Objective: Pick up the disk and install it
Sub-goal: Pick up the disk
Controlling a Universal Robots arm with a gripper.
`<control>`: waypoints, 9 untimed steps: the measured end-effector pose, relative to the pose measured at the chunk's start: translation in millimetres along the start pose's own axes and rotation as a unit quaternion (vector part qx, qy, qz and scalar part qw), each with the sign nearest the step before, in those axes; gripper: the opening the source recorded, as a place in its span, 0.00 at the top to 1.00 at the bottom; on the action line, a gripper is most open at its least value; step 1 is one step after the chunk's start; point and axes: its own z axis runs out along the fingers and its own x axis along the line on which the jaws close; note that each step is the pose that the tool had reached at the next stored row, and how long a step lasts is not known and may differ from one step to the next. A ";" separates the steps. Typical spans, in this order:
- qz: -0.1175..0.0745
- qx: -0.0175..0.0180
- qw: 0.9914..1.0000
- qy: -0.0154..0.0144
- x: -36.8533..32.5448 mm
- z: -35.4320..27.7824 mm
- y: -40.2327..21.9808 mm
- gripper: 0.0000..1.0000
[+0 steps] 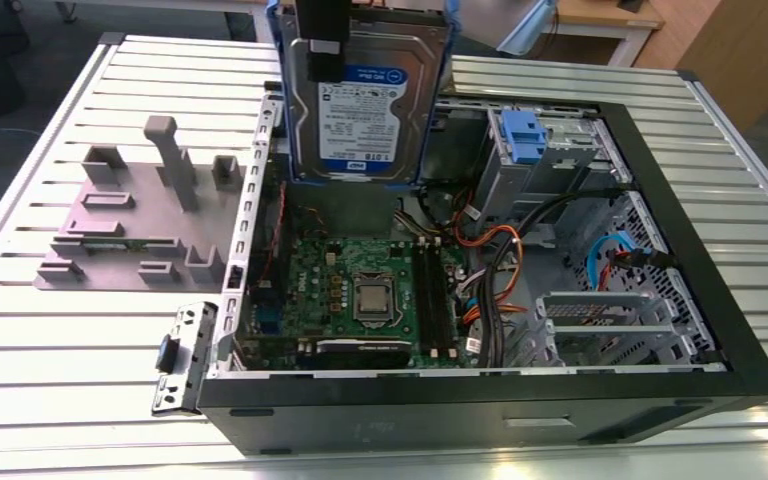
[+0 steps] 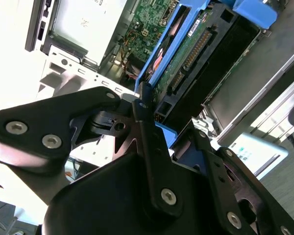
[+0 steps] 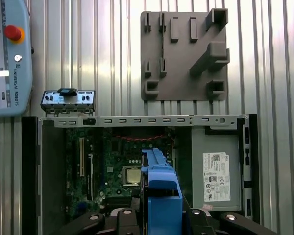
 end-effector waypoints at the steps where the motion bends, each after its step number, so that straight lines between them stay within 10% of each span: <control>1: 0.000 0.000 1.000 0.000 0.0 0.1 -0.6 0.64; 9: 0.000 0.000 1.000 0.000 0.5 0.3 -4.3 0.64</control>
